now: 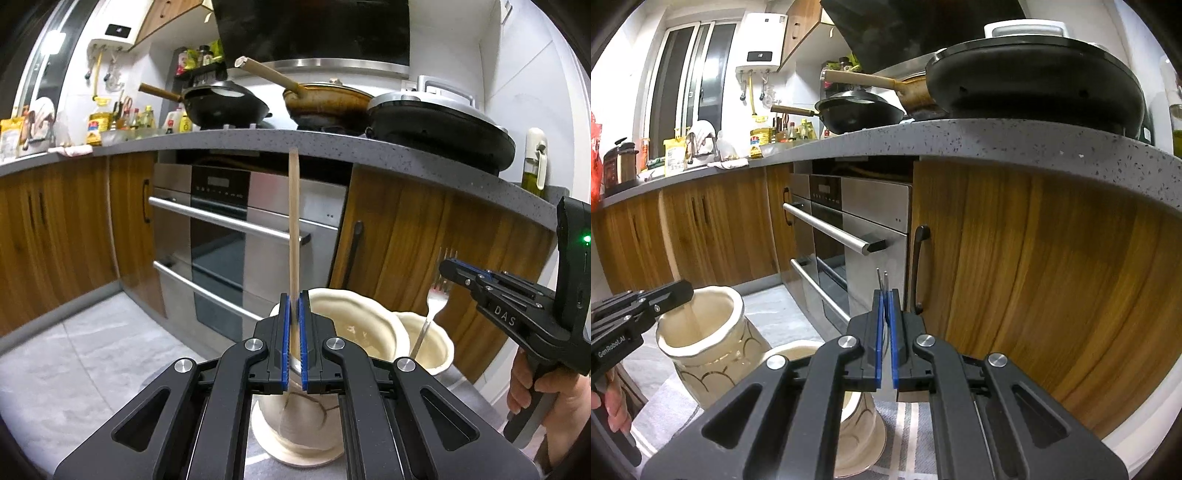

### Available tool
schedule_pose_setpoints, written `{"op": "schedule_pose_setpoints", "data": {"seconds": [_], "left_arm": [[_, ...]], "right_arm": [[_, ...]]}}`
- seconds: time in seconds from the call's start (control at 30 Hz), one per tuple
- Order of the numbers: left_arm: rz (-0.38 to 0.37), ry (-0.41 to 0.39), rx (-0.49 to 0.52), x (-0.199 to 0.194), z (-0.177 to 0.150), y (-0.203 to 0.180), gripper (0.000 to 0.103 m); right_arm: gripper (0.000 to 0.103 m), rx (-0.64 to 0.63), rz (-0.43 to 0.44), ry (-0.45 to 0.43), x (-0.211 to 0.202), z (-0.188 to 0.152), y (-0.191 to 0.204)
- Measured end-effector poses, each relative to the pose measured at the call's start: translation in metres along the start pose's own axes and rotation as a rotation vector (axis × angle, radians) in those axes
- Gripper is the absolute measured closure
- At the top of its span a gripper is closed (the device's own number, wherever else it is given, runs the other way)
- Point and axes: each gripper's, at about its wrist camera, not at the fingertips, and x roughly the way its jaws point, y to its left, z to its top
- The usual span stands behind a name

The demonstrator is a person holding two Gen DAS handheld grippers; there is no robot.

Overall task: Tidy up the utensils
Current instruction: 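Open the left gripper releasing the chopstick while the right gripper releases the fork into the short cup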

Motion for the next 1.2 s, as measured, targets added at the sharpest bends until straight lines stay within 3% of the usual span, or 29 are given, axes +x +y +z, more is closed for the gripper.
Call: {"op": "schedule_pose_setpoints", "data": {"seconds": [0.1, 0.17, 0.23, 0.37, 0.43, 0.57, 0.77, 0.93, 1.2], "left_arm": [[0.005, 0.003, -0.001, -0.001, 0.002, 0.0, 0.097], [0.013, 0.0, 0.001, -0.004, 0.003, -0.001, 0.092], [0.016, -0.007, -0.002, -0.008, 0.005, -0.001, 0.084], [0.016, -0.013, 0.001, -0.021, 0.008, -0.003, 0.077], [0.022, -0.017, 0.005, -0.03, 0.009, -0.005, 0.065], [0.033, -0.02, 0.014, -0.049, 0.01, -0.009, 0.056], [0.045, -0.025, 0.036, -0.085, 0.011, -0.021, 0.028], [0.08, -0.018, 0.061, -0.112, 0.004, -0.033, 0.011], [0.104, 0.066, 0.078, -0.133, -0.025, -0.034, 0.009]], "right_arm": [[0.095, 0.008, 0.007, 0.007, -0.002, 0.0, -0.001], [0.076, 0.017, 0.014, 0.003, -0.006, 0.0, -0.002], [0.07, 0.023, 0.019, -0.005, -0.013, 0.0, -0.004], [0.058, 0.051, 0.024, -0.032, -0.036, 0.002, -0.011], [0.049, 0.076, 0.026, -0.044, -0.05, 0.003, -0.018], [0.027, 0.13, 0.029, -0.056, -0.078, 0.002, -0.032], [0.01, 0.125, 0.036, -0.068, -0.119, -0.005, -0.038], [0.005, 0.102, 0.051, -0.046, -0.143, -0.015, -0.035], [0.005, 0.072, 0.039, 0.053, -0.153, -0.049, -0.028]]}}
